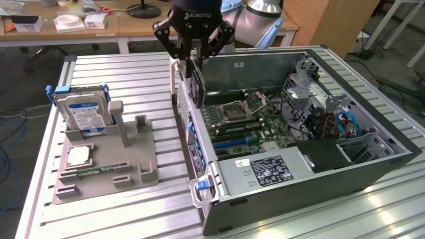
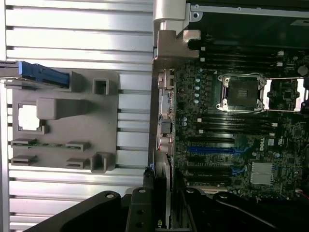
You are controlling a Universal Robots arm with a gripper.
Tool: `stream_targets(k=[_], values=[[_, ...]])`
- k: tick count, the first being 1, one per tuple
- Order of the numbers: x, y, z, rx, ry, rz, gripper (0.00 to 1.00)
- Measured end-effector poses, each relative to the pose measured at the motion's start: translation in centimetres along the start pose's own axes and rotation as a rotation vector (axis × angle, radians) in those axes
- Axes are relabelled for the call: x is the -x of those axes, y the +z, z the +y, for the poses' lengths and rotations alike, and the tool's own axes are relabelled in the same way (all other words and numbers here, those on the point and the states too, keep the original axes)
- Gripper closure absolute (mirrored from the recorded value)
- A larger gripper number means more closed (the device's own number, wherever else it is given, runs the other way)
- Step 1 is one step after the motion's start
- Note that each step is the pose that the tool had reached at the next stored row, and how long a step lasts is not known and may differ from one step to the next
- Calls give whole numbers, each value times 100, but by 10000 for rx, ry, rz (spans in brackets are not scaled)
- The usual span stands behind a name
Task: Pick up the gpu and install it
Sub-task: 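Pick up the gpu and move the gpu toward the slot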
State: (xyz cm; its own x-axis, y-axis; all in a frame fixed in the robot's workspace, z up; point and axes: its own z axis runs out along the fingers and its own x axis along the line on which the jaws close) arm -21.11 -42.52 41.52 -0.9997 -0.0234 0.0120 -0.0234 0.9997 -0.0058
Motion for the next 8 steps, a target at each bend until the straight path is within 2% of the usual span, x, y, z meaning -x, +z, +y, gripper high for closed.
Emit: stream_targets(k=[8], values=[[61, 0, -1, 0, 0, 0, 74]])
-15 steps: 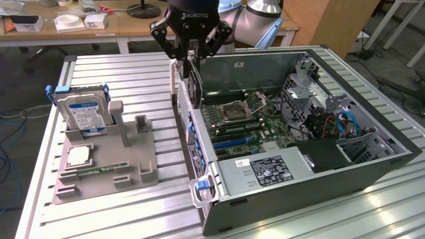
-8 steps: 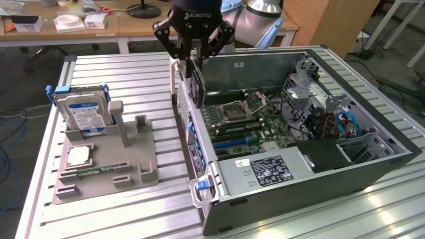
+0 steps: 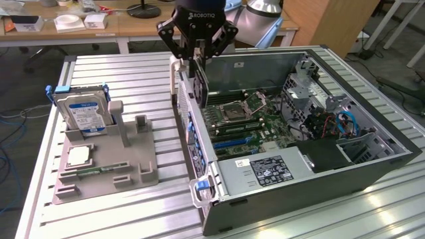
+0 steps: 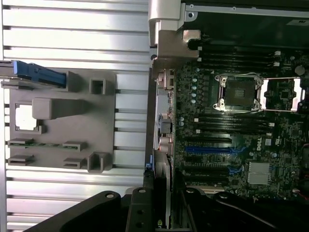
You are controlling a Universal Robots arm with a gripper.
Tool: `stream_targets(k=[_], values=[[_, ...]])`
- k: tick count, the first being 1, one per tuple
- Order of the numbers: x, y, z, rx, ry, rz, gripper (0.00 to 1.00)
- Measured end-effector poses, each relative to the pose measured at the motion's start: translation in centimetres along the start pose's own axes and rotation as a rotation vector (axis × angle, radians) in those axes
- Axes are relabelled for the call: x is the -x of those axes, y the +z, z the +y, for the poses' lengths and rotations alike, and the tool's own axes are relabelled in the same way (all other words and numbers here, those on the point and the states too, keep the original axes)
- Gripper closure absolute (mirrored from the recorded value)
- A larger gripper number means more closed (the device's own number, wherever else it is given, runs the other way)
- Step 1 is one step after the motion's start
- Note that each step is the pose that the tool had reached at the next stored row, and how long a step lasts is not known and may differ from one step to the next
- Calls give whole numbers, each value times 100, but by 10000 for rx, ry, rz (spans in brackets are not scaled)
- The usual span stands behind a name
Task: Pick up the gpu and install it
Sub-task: 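Pick up the gpu and move the gpu toward the slot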
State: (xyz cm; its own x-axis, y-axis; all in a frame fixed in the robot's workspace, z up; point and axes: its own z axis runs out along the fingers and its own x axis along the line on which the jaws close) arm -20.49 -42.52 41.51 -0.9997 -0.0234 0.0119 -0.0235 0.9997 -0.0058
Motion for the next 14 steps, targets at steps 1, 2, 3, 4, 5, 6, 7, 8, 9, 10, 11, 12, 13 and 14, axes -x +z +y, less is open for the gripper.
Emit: stream_targets(k=[1, 2, 3, 4, 5, 6, 7, 8, 9, 10, 11, 12, 13, 14], values=[[7, -1, 0, 0, 0, 1, 74], [14, 0, 0, 0, 0, 0, 74], [19, -1, 0, -1, 1, 1, 74], [25, -1, -1, 0, 0, 1, 74], [30, -1, -1, 0, 0, 0, 74], [37, -1, -1, 1, 0, 0, 74], [46, -1, -1, 0, 0, 0, 74], [53, -1, -1, -1, 0, 1, 74], [60, -1, -1, 0, 0, 0, 74], [69, -1, -2, 0, 0, 1, 74], [76, -1, -2, 0, 0, 0, 74], [83, -1, -2, 0, 0, 0, 74], [91, -1, -2, 1, 0, 0, 74], [99, -1, -2, 0, 0, 0, 74]])
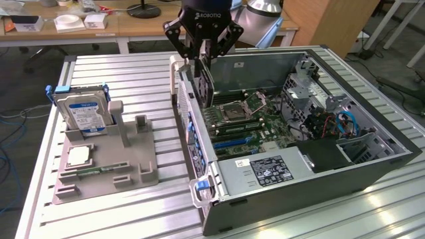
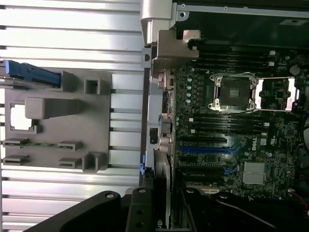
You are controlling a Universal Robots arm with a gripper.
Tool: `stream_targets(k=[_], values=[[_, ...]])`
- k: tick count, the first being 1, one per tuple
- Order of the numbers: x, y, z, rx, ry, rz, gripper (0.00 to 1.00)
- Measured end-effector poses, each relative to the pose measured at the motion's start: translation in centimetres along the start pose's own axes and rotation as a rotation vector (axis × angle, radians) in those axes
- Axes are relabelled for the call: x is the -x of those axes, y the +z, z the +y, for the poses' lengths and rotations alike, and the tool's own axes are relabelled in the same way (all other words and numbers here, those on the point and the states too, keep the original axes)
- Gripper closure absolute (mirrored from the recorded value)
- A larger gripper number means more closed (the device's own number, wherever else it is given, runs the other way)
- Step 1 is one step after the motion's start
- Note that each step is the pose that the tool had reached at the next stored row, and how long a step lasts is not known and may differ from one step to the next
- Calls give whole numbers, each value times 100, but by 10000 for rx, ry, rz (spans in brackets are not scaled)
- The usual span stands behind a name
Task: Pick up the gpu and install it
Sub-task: 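Pick up the gpu and move the gpu toward the slot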
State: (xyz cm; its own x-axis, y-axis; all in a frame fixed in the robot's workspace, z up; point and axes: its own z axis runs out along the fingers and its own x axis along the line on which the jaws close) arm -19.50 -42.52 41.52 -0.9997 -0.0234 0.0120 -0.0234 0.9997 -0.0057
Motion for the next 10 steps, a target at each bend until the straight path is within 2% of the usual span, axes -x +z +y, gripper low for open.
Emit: stream_targets(k=[10], values=[[53, -1, -2, 0, 0, 0, 74]])
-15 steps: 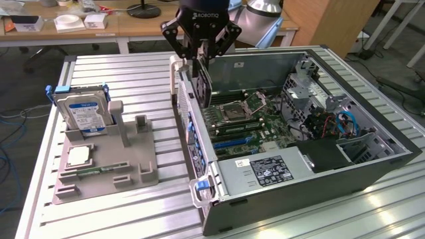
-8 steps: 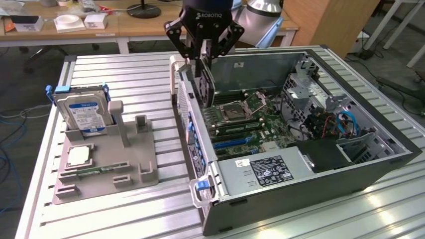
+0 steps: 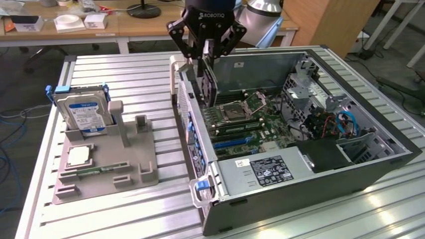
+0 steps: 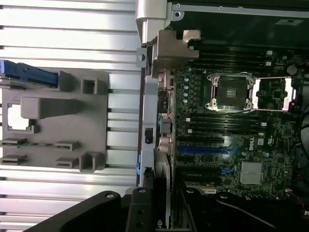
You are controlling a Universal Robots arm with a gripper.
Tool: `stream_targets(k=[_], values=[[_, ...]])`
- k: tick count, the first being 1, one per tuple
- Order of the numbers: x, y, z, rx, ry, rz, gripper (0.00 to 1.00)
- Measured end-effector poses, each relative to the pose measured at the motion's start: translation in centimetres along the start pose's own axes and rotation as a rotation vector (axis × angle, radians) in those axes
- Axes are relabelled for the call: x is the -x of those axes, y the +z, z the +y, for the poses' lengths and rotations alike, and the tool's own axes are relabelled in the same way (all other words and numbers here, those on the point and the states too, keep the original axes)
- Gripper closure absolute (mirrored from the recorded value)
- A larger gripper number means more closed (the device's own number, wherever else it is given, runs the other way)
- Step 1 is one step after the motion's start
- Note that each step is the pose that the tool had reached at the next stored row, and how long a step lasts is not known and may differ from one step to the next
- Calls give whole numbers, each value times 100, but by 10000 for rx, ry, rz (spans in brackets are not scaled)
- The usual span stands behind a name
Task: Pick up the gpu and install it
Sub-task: 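Pick up the gpu and move the gpu toward the slot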
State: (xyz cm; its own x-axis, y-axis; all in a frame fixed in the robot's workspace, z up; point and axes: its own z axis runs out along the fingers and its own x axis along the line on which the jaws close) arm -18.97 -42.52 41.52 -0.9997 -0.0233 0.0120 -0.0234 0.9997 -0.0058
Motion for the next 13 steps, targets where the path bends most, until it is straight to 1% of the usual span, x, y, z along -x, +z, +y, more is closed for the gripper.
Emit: stream_targets(k=[13], values=[[72, -1, -1, 0, 0, 0, 74]])
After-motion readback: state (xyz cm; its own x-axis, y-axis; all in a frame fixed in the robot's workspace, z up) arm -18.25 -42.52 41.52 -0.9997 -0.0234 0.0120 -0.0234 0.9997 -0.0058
